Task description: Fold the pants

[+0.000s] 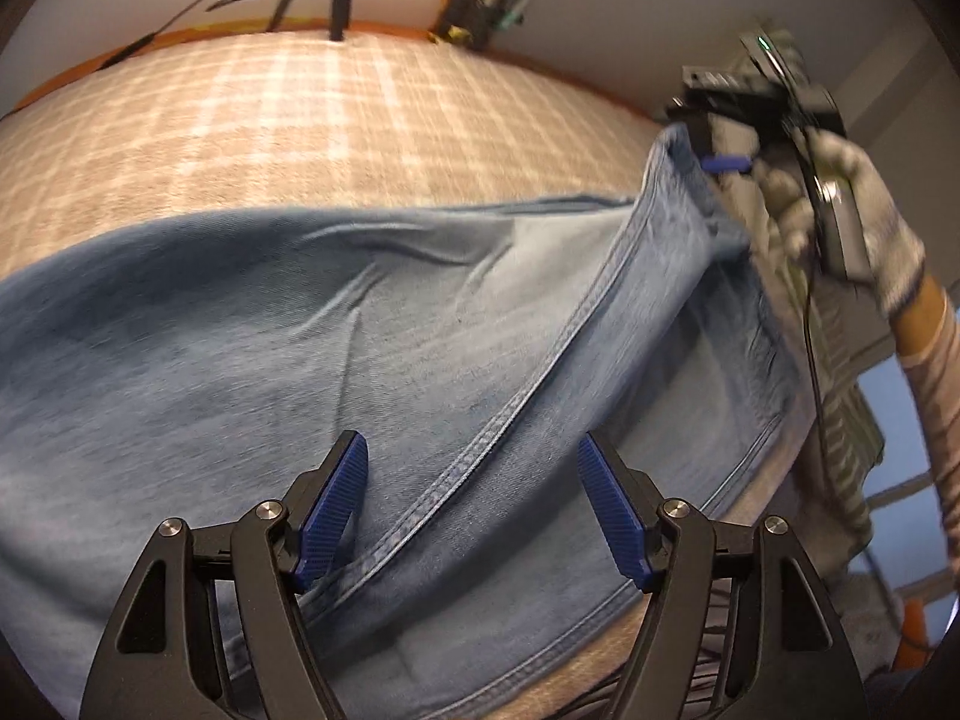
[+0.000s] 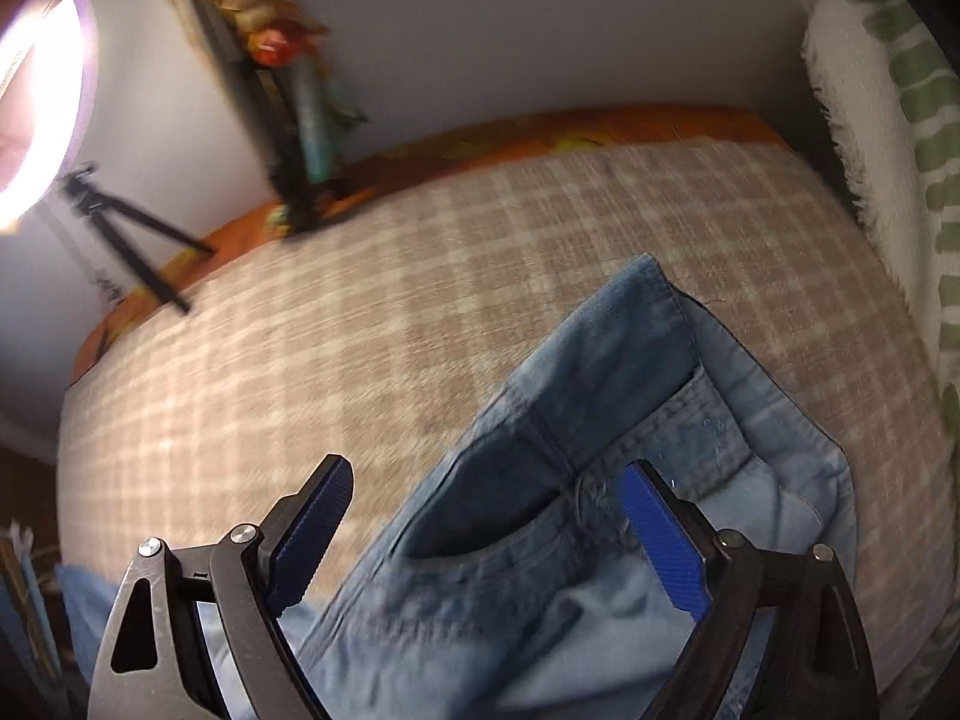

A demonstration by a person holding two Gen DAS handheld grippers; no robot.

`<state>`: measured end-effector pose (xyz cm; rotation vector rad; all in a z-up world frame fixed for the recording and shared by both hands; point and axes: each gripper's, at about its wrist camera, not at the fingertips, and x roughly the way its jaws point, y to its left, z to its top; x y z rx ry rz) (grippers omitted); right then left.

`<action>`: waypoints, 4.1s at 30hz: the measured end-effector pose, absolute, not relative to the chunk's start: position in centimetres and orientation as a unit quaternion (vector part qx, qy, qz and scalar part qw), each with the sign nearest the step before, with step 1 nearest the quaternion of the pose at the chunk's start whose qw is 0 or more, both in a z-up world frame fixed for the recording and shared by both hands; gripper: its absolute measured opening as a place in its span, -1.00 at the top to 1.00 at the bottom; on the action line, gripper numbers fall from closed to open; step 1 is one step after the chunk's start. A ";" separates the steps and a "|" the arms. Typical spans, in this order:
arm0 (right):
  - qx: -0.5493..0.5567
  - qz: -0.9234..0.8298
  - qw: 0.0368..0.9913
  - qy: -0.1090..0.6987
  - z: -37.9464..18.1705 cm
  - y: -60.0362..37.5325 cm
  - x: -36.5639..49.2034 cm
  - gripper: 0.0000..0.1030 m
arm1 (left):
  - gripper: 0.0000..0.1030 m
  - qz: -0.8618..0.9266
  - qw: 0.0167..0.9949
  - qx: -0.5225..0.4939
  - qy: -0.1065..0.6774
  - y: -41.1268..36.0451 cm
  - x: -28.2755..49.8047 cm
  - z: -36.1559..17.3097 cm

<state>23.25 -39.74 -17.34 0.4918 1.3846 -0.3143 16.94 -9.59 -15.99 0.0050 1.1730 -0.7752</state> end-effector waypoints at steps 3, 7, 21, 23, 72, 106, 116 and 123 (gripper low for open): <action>0.207 -0.166 0.725 0.636 -18.5 -40.2 24.0 -0.79 | -0.41 -0.359 0.764 0.035 0.534 -10.3 16.6 -16.2; 0.202 -0.177 0.711 0.650 -19.8 -40.6 24.3 -0.77 | -0.41 -0.358 0.770 0.068 0.524 -11.1 16.3 -16.2; 0.275 -0.118 0.726 0.620 -16.3 -42.1 18.8 0.78 | 0.81 -0.359 0.788 0.139 0.480 -12.2 14.0 -15.7; 0.286 -0.104 0.740 0.600 -14.4 -42.2 17.0 0.86 | 0.86 -0.360 0.795 0.146 0.465 -12.0 13.5 -15.2; 0.341 -0.183 0.746 0.542 -13.3 -50.6 -10.1 0.18 | 0.29 -0.393 0.775 0.127 0.478 -5.8 7.8 -12.9; 0.108 0.187 0.770 0.601 -20.0 -34.6 19.2 0.66 | 0.27 -0.091 0.879 0.025 0.467 9.2 15.2 -17.3; -0.006 0.146 0.787 0.599 -19.3 -32.7 21.0 0.78 | 0.22 -0.062 0.885 0.027 0.461 11.9 14.2 -17.3; 0.006 0.125 0.809 0.574 -15.8 -33.5 19.1 0.12 | 0.22 0.021 0.893 -0.006 0.449 18.3 12.9 -16.4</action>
